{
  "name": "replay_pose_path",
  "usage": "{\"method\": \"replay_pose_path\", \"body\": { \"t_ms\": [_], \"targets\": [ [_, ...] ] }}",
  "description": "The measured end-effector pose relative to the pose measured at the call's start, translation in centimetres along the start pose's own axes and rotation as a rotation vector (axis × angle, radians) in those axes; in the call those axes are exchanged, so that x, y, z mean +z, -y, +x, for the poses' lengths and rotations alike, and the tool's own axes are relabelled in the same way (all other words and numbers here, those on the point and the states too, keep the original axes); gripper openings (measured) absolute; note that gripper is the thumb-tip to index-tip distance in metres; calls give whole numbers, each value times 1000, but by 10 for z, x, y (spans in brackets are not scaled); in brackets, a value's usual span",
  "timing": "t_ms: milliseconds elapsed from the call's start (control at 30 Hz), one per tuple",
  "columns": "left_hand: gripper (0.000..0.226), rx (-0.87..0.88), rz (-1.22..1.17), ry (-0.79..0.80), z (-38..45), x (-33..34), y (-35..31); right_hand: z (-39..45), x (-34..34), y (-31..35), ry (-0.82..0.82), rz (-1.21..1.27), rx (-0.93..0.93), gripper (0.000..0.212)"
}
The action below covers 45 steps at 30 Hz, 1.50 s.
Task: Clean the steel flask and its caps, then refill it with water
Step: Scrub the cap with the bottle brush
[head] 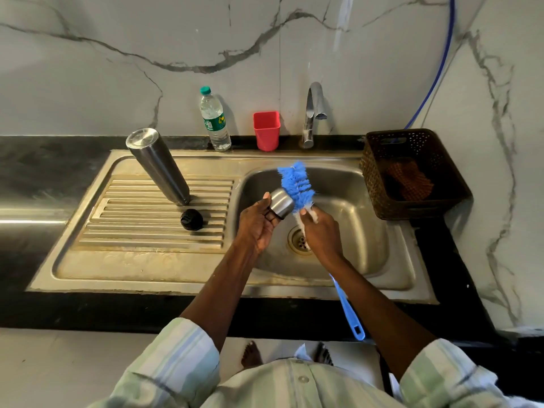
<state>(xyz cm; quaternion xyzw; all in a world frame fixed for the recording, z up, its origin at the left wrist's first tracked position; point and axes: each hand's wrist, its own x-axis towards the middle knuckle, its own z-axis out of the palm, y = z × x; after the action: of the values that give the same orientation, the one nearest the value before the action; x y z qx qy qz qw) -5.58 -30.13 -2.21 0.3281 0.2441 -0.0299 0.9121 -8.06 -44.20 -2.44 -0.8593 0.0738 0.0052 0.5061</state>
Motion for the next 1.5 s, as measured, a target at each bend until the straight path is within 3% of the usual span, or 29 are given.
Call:
{"method": "replay_pose_path", "body": {
  "t_ms": [200,400,567,667,833,967,1133,1267,1367,1433,1500],
  "targets": [
    [19,8,-88,36,0,5,1,-15,8,5,40,-143,-215,39],
    [31,-5,-255,-3,2,3,6,-4,16,16,-37,95,25,33],
    [19,2,-321,-24,-2,5,6,-14,20,24,12,124,-30,31],
    [22,26,-331,5,-2,2,8,-1,5,33,-19,290,176,24],
    [26,19,-315,-6,2,2,-3,-11,8,37,120,345,179,26],
    [24,3,-222,38,-3,5,-5,6,-6,45,88,468,318,22],
    [30,74,-195,41,8,6,-18,-5,-3,37,247,493,341,19],
    [22,43,-8,73,1,5,-18,14,-17,34,221,455,341,24],
    [18,119,168,54,6,-3,-22,14,-20,40,228,411,263,22],
    [19,168,365,50,9,-9,-23,14,-19,40,225,293,214,15],
    [19,218,511,105,6,-10,-19,22,-20,38,203,166,163,23]
  ]
}}
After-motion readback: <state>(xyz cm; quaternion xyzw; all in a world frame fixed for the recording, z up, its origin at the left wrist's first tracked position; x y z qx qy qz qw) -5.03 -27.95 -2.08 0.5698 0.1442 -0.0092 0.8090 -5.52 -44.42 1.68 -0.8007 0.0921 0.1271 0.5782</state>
